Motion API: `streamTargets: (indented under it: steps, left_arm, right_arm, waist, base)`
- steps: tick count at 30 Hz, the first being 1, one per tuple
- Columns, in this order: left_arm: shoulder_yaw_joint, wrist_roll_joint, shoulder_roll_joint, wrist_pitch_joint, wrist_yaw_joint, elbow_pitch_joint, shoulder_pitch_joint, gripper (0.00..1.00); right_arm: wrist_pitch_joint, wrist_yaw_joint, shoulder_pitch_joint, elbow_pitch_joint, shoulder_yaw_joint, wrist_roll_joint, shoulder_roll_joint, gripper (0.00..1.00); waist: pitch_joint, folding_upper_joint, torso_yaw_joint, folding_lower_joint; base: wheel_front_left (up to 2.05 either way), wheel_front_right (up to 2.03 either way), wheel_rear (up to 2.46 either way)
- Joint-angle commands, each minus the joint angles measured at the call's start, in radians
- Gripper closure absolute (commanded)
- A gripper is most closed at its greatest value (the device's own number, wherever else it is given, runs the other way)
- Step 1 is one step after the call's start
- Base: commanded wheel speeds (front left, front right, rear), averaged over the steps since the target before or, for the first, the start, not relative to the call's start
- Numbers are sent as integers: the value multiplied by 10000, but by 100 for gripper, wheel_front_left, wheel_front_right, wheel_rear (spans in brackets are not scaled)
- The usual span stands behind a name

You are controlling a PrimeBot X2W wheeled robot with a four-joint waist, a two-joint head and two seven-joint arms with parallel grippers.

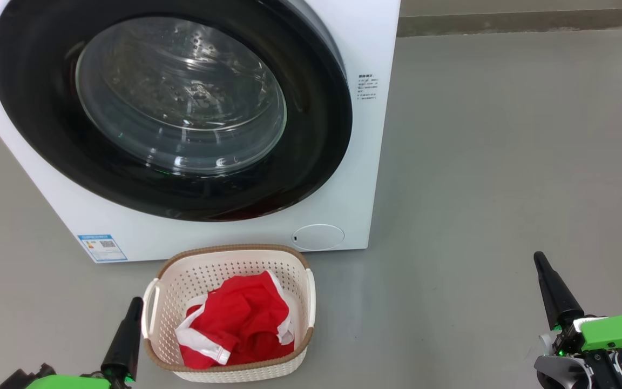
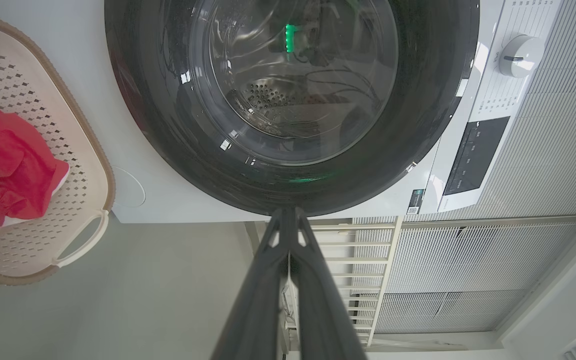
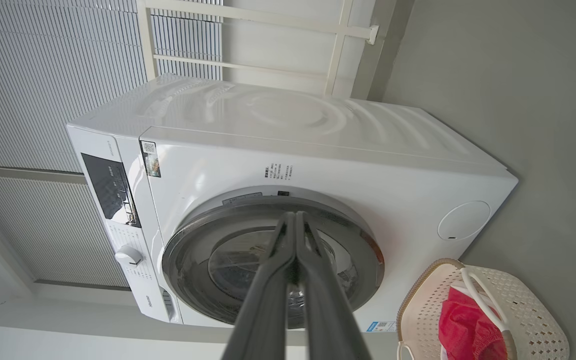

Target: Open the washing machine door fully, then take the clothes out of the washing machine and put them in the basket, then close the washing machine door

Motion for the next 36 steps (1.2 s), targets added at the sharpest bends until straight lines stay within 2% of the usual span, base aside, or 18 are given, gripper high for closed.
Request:
streamTargets:
  steps: [1, 36]
  left_arm:
    - [358, 16, 72, 47, -69, -209, -405, 100]
    - [386, 39, 53, 69, -69, -208, -407, 100]
  right_arm:
    - [55, 6, -435, -281, 155, -41, -69, 100]
    - [88, 6, -439, -279, 114, -75, -40, 100]
  waist:
    - [0, -1, 0, 0]
    - [0, -1, 0, 0]
  base:
    - [0, 0, 0]
    - [0, 0, 0]
